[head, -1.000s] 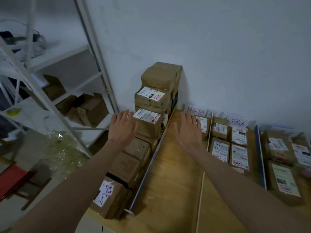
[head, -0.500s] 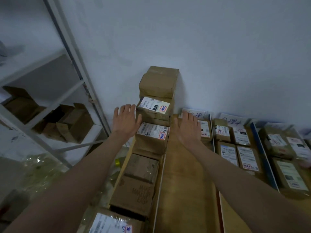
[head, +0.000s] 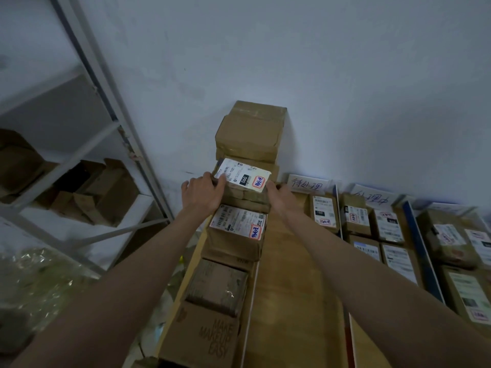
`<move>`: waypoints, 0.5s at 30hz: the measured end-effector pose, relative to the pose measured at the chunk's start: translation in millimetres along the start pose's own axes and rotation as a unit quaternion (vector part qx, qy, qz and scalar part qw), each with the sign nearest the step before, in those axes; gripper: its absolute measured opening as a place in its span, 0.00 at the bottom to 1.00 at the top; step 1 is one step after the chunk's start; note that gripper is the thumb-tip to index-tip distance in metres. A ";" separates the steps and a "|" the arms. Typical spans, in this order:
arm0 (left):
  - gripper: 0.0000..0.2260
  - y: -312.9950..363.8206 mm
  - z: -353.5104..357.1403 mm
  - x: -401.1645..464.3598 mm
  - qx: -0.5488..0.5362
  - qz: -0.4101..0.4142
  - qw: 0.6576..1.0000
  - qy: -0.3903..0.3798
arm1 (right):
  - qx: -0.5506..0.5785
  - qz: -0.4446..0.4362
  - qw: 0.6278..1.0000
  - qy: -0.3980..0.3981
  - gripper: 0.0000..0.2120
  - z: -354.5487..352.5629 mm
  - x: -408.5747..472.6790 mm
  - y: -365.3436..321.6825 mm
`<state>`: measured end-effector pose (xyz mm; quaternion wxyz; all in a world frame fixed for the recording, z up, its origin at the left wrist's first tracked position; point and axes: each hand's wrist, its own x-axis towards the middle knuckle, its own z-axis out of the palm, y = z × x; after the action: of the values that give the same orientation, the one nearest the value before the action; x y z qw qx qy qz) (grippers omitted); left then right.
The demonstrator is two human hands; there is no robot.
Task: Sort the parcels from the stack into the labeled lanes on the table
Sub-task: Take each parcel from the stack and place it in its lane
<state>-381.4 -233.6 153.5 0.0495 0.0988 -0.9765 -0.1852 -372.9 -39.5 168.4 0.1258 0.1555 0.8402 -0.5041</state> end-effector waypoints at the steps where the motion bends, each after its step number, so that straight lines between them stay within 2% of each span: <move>1: 0.25 1.7 -1.5 -0.5 -0.006 0.000 1.000 0.006 | 0.005 -0.004 1.000 0.002 0.27 0.5 0.6 0.5; 7: 0.25 9.8 -17.4 -10.1 -0.045 0.006 0.998 0.040 | 0.054 -0.036 0.998 0.023 0.28 -11.8 -14.2 -3.3; 11: 0.24 17.0 -39.1 -23.8 -0.150 0.007 0.988 0.045 | 0.125 -0.073 0.989 -0.038 0.34 -32.9 -44.4 -5.2; 15: 0.21 20.9 -65.4 -35.8 -0.205 0.046 0.976 0.054 | 0.141 -0.084 0.983 -0.081 0.32 -57.3 -69.3 -0.5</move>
<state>-341.4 -230.0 219.7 0.1303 0.0510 -0.9169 -0.3737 -312.5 1.7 220.6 0.1275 0.0589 0.7576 -0.6374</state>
